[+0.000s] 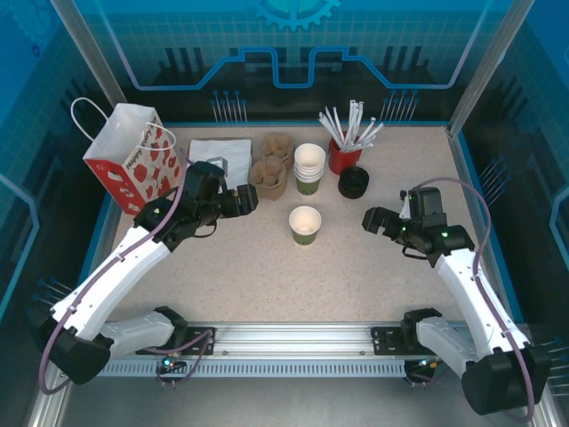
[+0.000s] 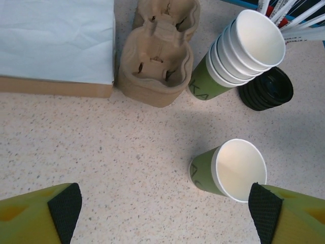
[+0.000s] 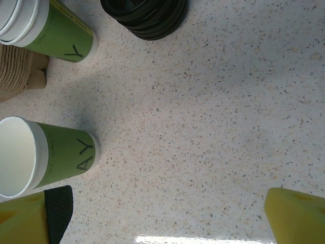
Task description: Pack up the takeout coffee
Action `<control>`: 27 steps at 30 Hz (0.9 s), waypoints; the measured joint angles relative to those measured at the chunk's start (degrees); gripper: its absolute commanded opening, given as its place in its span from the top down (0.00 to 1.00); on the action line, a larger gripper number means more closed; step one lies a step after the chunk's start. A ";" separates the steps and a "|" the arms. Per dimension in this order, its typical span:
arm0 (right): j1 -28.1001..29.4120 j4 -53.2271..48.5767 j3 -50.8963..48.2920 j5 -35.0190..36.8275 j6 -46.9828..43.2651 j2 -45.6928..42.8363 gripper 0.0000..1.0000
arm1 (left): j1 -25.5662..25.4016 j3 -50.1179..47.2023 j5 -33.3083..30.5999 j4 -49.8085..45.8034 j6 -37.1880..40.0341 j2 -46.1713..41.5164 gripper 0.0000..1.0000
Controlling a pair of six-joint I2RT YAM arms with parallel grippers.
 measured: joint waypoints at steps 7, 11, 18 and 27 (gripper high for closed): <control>0.02 1.95 5.46 -0.07 -0.74 7.82 0.13 | 0.07 -2.95 -0.04 -0.72 -0.59 -2.67 0.08; -0.07 4.26 9.18 -0.63 -0.33 14.73 0.26 | 0.07 -3.93 -0.02 -0.96 -0.61 -3.28 0.07; -1.44 5.46 19.63 -1.49 1.16 30.53 0.54 | 0.07 -3.98 -0.04 -0.96 -0.59 -3.32 0.06; -3.04 5.40 31.17 -0.55 0.13 45.70 0.59 | 0.11 -4.42 -0.04 -0.90 -0.52 -3.30 0.05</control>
